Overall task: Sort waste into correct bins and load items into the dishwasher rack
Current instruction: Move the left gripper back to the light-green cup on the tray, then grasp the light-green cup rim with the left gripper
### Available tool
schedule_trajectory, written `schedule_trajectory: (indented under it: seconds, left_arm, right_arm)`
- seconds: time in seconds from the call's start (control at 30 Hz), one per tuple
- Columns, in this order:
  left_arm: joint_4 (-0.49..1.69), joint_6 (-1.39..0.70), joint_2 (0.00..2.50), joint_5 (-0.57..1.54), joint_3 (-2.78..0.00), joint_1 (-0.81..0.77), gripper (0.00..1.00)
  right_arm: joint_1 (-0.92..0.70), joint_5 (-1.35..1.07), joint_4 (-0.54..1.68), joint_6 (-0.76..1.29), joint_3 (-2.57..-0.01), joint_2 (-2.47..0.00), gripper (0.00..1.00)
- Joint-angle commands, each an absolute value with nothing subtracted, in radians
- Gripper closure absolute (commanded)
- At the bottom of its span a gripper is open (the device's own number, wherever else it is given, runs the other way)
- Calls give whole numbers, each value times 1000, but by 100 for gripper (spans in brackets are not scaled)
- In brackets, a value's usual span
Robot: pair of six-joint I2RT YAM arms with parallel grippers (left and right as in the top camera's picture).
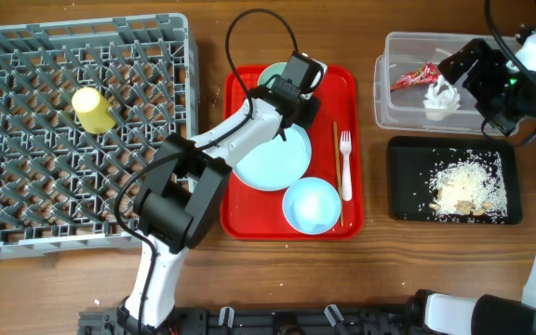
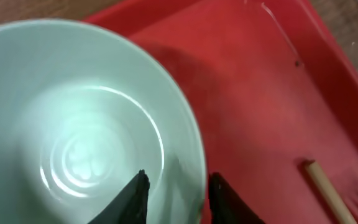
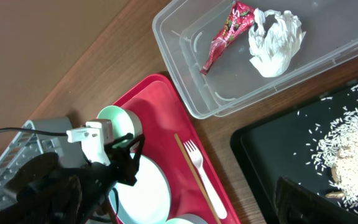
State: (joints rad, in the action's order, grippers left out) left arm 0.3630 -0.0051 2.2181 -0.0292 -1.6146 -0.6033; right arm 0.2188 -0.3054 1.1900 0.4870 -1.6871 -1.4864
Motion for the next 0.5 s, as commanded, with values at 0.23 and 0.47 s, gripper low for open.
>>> schedule_trajectory:
  seconds: [0.23,0.47]
  left_arm:
    - [408,-4,2222,-35,-1619,-607,80]
    - [382,-4,2222,-35,-1619,-607,96]
  right_arm:
    - [216,-292,1190,474,-1686,-1491,0]
    - [216,-292,1190,474,-1686,-1491,0]
